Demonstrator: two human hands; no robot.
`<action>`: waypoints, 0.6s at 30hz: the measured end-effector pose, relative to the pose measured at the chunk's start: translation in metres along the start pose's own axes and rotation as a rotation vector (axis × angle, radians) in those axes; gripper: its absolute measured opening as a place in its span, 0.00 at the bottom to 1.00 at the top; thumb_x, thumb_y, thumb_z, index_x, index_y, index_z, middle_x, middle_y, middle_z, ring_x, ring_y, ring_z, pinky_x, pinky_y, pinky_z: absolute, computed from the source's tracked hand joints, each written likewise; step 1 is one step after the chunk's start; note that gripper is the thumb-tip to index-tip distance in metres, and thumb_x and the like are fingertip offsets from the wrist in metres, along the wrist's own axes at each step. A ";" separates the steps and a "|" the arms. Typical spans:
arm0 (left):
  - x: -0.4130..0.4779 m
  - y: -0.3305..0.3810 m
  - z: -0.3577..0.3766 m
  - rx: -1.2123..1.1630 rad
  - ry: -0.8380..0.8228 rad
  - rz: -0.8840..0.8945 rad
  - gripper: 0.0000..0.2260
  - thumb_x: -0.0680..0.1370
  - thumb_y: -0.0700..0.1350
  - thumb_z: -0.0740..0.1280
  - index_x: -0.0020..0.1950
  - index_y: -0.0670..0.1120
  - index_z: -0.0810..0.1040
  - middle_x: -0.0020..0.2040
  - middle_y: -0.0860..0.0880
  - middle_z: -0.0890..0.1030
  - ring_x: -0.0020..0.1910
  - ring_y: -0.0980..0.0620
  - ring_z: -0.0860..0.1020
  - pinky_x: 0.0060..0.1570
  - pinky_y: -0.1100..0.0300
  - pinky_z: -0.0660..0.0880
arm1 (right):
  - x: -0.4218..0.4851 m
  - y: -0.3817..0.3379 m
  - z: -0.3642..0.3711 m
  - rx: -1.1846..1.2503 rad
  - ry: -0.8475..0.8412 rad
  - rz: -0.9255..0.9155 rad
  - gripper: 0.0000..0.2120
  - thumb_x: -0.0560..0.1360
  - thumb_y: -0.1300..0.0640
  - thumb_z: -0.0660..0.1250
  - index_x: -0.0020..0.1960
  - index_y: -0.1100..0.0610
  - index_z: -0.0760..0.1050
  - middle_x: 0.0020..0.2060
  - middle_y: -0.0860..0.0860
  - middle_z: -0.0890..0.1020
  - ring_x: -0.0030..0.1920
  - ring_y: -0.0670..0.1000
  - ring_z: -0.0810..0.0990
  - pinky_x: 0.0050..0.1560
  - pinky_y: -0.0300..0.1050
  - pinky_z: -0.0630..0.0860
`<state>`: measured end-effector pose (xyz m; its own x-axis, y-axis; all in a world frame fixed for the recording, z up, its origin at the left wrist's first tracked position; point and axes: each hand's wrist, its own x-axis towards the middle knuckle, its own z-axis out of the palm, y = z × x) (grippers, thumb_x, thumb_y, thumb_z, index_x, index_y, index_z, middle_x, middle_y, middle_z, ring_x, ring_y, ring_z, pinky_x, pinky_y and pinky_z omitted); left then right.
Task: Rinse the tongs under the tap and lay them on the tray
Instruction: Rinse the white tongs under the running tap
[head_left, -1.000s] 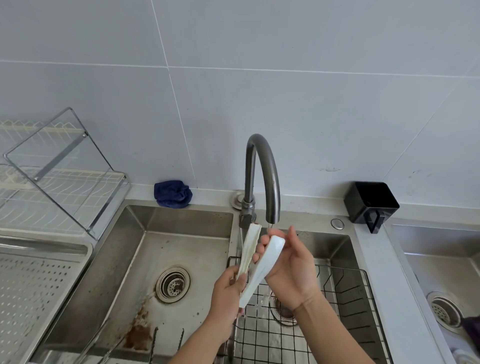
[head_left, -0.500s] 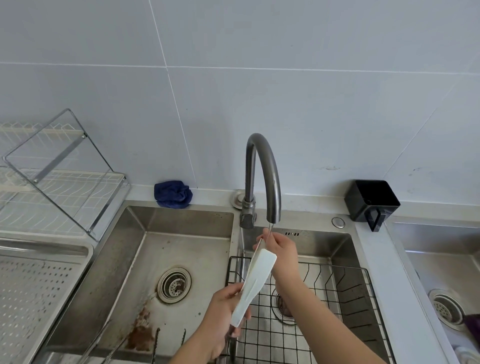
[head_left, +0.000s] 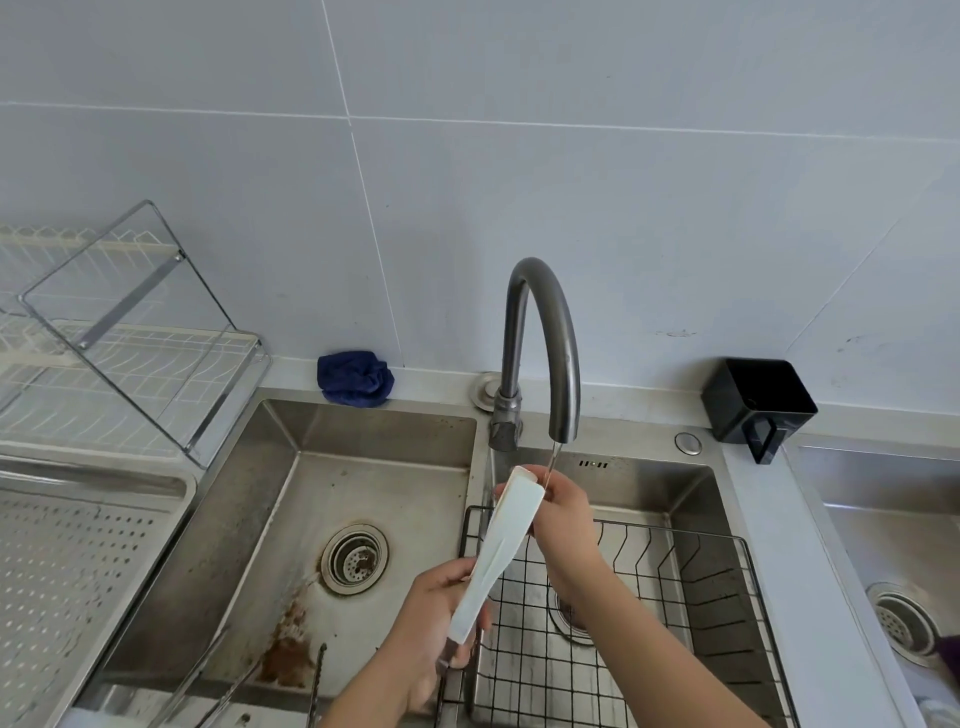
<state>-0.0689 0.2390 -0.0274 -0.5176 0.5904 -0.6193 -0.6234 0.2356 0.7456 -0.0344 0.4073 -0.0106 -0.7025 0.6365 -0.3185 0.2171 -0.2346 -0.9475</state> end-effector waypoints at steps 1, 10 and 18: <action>-0.001 0.001 -0.001 0.000 -0.002 -0.001 0.15 0.82 0.35 0.58 0.56 0.44 0.85 0.33 0.38 0.76 0.20 0.52 0.63 0.24 0.64 0.56 | 0.000 0.000 -0.001 0.003 0.001 -0.010 0.11 0.79 0.63 0.67 0.41 0.52 0.82 0.39 0.62 0.85 0.34 0.52 0.81 0.35 0.48 0.78; -0.003 0.007 -0.001 0.023 -0.020 0.006 0.14 0.82 0.34 0.58 0.55 0.40 0.84 0.31 0.38 0.76 0.18 0.52 0.64 0.20 0.67 0.61 | 0.000 -0.001 0.000 0.030 -0.046 0.045 0.15 0.79 0.63 0.65 0.42 0.46 0.84 0.43 0.61 0.87 0.37 0.53 0.84 0.35 0.47 0.80; -0.005 0.016 0.001 -0.007 -0.104 -0.004 0.14 0.84 0.42 0.59 0.58 0.41 0.83 0.34 0.39 0.78 0.19 0.53 0.65 0.22 0.66 0.60 | 0.011 -0.006 -0.003 -0.033 0.042 -0.008 0.08 0.78 0.60 0.68 0.43 0.51 0.81 0.39 0.64 0.85 0.34 0.57 0.84 0.27 0.44 0.76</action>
<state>-0.0756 0.2409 -0.0125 -0.4520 0.6666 -0.5928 -0.6295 0.2325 0.7414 -0.0414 0.4174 -0.0086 -0.6752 0.6687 -0.3114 0.2348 -0.2054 -0.9501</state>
